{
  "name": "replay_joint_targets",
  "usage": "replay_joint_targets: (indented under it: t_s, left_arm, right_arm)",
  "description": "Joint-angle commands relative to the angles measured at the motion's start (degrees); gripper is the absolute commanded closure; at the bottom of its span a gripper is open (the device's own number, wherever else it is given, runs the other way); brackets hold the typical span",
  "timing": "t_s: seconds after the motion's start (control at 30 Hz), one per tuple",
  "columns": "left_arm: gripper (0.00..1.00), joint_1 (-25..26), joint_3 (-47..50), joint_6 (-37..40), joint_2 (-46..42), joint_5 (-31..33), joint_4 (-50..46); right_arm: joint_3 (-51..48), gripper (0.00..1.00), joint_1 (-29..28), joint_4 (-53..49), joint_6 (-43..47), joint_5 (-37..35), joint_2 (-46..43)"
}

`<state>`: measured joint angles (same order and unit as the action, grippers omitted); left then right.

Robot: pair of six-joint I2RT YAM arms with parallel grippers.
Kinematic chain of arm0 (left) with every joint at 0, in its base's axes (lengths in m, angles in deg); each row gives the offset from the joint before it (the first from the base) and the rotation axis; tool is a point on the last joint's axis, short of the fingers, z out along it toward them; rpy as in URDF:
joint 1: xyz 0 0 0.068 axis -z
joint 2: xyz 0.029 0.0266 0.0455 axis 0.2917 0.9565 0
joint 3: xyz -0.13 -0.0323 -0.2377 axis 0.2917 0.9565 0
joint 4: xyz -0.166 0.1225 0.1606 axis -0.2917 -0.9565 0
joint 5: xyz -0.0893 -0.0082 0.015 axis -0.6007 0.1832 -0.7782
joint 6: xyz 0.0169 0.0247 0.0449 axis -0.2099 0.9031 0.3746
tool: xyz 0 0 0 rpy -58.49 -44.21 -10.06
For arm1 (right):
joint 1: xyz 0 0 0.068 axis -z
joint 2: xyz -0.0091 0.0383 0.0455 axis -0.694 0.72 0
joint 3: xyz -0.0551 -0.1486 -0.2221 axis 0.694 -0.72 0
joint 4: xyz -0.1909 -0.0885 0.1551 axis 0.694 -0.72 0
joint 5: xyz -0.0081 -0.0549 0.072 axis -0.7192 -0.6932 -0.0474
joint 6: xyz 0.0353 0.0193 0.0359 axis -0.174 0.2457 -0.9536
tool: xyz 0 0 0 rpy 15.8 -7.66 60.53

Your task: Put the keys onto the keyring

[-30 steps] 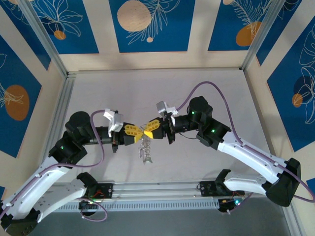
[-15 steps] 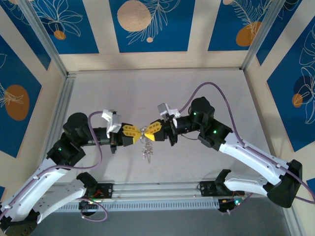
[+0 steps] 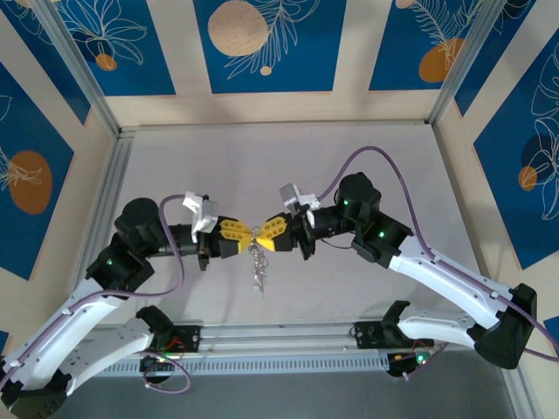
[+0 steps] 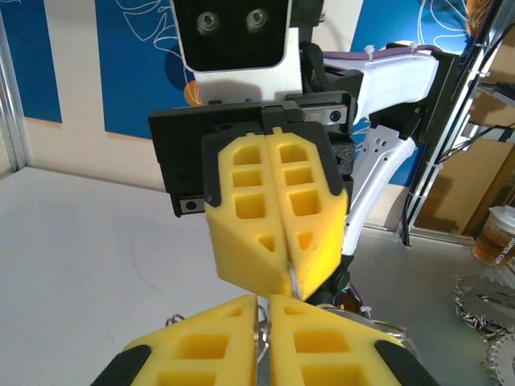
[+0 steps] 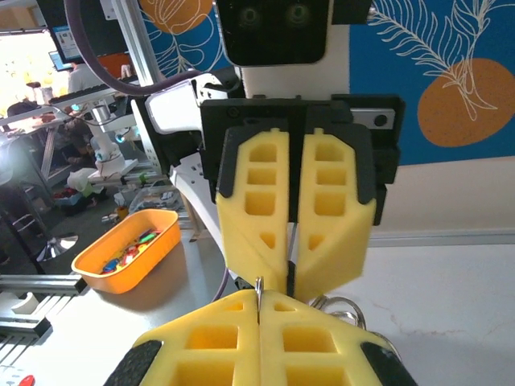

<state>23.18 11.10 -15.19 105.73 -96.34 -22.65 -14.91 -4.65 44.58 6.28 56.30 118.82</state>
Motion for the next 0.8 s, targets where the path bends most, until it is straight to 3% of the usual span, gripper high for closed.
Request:
replay_joint_targets:
  t_s: [0.0,0.77]
  left_arm:
    - [0.89,0.04,-2.64,1.51,-1.27,0.04,-2.12]
    - [0.91,0.28,0.46,-4.05,1.37,-5.75,6.63]
  right_arm:
    - [-0.82,1.00,0.52,1.99,0.11,-0.89,-2.10]
    - [-0.76,1.00,0.52,5.13,-1.34,-0.24,-0.89]
